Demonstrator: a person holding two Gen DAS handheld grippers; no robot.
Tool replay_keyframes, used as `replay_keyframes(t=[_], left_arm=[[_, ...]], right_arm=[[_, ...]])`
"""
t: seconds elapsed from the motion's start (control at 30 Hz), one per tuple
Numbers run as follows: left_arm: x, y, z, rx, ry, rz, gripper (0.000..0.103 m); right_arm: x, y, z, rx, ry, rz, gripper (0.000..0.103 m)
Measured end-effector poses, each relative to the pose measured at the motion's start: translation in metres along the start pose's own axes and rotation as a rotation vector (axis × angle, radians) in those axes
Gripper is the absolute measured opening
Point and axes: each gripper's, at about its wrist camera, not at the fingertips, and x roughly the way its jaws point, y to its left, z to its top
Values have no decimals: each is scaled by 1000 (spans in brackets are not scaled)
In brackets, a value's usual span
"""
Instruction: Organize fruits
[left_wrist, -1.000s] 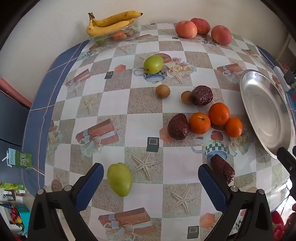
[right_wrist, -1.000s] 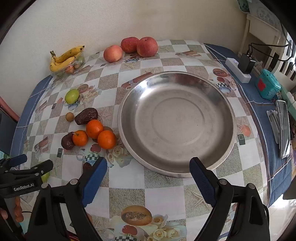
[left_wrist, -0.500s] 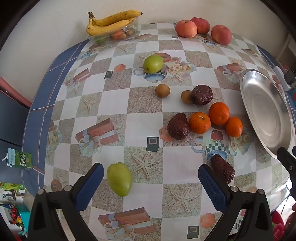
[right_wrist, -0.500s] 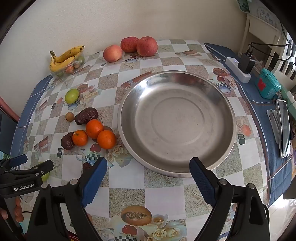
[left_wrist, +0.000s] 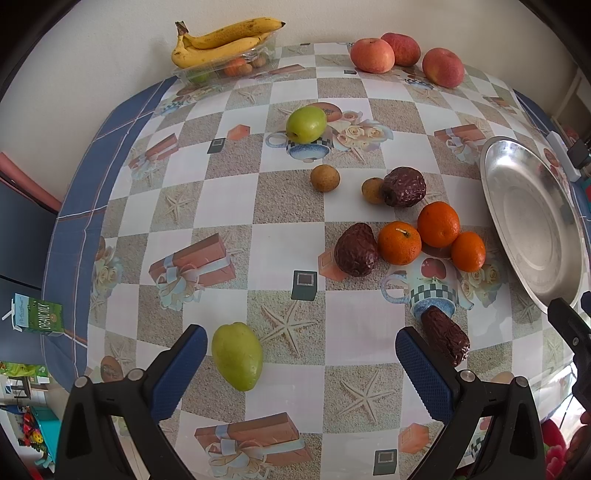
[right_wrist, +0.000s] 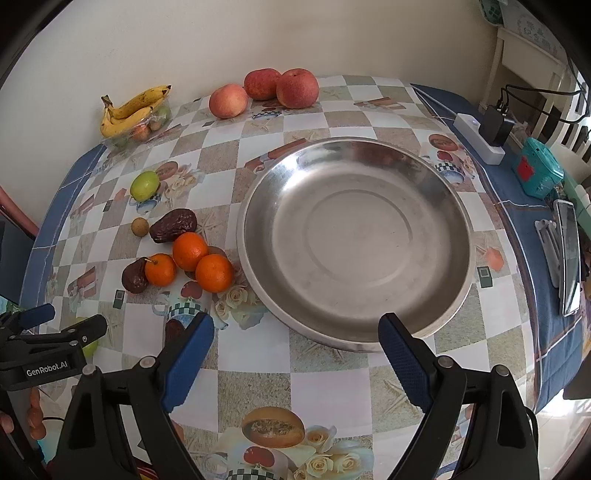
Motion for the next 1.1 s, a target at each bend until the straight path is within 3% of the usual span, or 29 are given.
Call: replay_keyframes(t=[0.2, 0.23, 0.33, 0.4, 0.53, 0.6, 0.63, 0.77, 0.9, 1.1], left_arm=[[0, 0, 0, 2, -47, 19, 103], [0, 1, 0, -2, -48, 12, 103], [-5, 12, 1, -42, -84, -57, 103], [-11, 23, 2, -86, -143, -88, 103], [-21, 47, 4, -151, -244, 0, 103], [-27, 62, 5, -176, -305, -31, 103], [-29, 68, 5, -185, -316, -59, 103], [-21, 83, 9, -166, -275, -124, 103], [-4, 86, 10, -76, -183, -113, 103], [20, 80, 5, 14, -50, -121, 103]], right_arm=[[1, 6, -4, -17, -5, 29, 91], [3, 7, -4, -47, 17, -26, 91], [4, 9, -4, -69, 36, -45, 91], [3, 12, -3, -77, 9, -28, 91], [-3, 28, -1, -121, -84, 0, 91], [-8, 41, 0, -172, -119, -2, 91], [-7, 46, 1, -189, -87, 7, 91], [-1, 68, -2, -265, -56, 66, 91], [4, 87, -3, -310, -55, 99, 91], [22, 102, -3, -318, 26, 172, 91]])
